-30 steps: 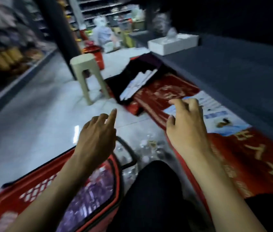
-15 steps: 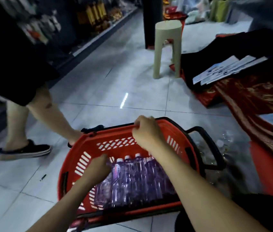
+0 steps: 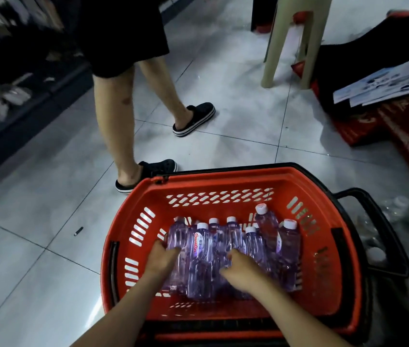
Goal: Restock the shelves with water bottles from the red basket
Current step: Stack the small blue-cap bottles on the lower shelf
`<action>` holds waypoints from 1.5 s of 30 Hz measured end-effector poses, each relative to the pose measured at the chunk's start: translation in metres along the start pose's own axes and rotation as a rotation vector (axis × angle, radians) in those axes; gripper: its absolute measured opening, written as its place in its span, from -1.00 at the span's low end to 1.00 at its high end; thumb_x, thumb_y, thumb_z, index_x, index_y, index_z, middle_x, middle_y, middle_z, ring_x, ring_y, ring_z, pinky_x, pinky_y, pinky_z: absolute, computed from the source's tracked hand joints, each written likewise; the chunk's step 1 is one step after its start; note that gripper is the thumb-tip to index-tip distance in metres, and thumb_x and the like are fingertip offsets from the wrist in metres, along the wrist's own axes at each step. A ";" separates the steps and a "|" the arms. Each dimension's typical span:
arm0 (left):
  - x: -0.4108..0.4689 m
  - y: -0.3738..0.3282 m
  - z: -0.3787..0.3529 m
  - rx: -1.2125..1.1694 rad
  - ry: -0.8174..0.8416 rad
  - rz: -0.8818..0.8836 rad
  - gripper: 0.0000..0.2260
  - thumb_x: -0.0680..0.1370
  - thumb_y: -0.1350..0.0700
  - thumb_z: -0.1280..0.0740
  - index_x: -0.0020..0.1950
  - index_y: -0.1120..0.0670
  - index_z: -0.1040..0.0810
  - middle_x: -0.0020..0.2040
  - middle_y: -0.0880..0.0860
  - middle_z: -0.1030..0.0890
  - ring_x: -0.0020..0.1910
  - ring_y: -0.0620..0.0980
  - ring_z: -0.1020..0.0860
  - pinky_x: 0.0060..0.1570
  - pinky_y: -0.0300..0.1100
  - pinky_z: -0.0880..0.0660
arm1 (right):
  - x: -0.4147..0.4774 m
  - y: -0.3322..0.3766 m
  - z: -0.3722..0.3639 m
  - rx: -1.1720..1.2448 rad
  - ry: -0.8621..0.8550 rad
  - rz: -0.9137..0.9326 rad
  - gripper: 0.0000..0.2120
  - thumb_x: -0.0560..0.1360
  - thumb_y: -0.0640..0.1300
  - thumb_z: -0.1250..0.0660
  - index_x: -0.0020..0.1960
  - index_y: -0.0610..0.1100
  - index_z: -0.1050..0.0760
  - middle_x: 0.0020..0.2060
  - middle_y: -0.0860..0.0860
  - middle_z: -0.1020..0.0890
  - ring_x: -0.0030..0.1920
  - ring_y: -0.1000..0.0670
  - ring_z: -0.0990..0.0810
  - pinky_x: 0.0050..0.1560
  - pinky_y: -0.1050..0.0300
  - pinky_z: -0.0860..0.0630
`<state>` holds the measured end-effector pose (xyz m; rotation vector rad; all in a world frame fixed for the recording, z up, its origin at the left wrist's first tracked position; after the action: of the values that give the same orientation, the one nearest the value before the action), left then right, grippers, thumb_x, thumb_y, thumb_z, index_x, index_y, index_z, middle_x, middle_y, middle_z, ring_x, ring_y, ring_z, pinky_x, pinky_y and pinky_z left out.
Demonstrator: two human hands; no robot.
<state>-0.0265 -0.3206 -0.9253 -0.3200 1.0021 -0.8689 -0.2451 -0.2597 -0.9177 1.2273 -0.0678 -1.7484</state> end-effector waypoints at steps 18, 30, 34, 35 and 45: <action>0.004 0.022 -0.024 -0.386 0.273 0.344 -0.68 0.54 0.19 -0.37 0.25 0.31 -0.49 -0.07 0.26 -0.69 -0.19 0.19 -0.70 -0.35 0.00 -0.62 | 0.035 0.019 -0.050 0.395 0.155 -0.106 0.01 0.38 0.07 -0.47 0.57 0.01 0.14 0.50 -0.04 -0.29 0.20 -0.04 -0.52 0.22 -0.03 -0.51; -0.024 0.005 -0.028 -0.500 0.487 0.297 -0.69 0.47 0.26 -0.40 0.20 0.28 -0.50 0.09 0.29 -0.60 -0.14 0.20 -0.64 -0.26 0.06 -0.61 | 0.027 0.024 -0.042 0.509 0.205 -0.086 0.01 0.44 -0.01 -0.48 0.60 -0.08 0.16 0.57 -0.11 -0.13 0.52 -0.17 -0.20 0.46 -0.10 -0.25; -0.031 -0.002 -0.028 -0.556 0.490 0.232 -0.53 0.45 0.38 -0.38 0.29 0.14 -0.32 0.15 0.30 -0.60 -0.10 0.23 -0.65 -0.21 0.18 -0.62 | 0.023 0.014 -0.039 0.606 0.219 -0.126 -0.19 0.48 -0.02 -0.45 0.57 -0.04 -0.06 0.45 -0.03 -0.36 0.34 -0.07 -0.42 0.31 -0.03 -0.41; -0.035 -0.006 -0.032 -0.554 0.512 0.209 -0.52 0.44 0.42 -0.37 0.27 0.12 -0.31 0.11 0.29 -0.62 -0.10 0.24 -0.66 -0.21 0.19 -0.62 | 0.022 0.011 -0.035 0.635 0.205 -0.140 -0.31 0.51 -0.09 -0.42 0.53 -0.05 -0.16 0.30 0.01 -0.47 0.18 0.00 -0.49 0.15 0.05 -0.46; -0.081 -0.093 -0.034 -0.522 0.669 -0.154 -0.51 0.42 0.38 -0.38 0.33 0.14 -0.44 0.23 0.25 -0.60 0.22 0.26 -0.57 0.32 0.30 -0.38 | -0.023 0.018 0.057 0.922 0.088 -0.056 -0.41 0.53 -0.27 -0.36 0.48 0.04 -0.26 0.30 0.06 -0.51 0.24 -0.01 -0.50 0.32 -0.11 -0.31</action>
<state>-0.1202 -0.3132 -0.8387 -0.5723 1.8546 -0.8597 -0.2749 -0.2782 -0.8649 1.9559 -0.8713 -1.7453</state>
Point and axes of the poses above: each hand's wrist, its own x-axis towards the middle knuckle, its own z-axis out of the back of the hand, y = z × x, the point moved 7 cm from there along x, towards the middle knuckle
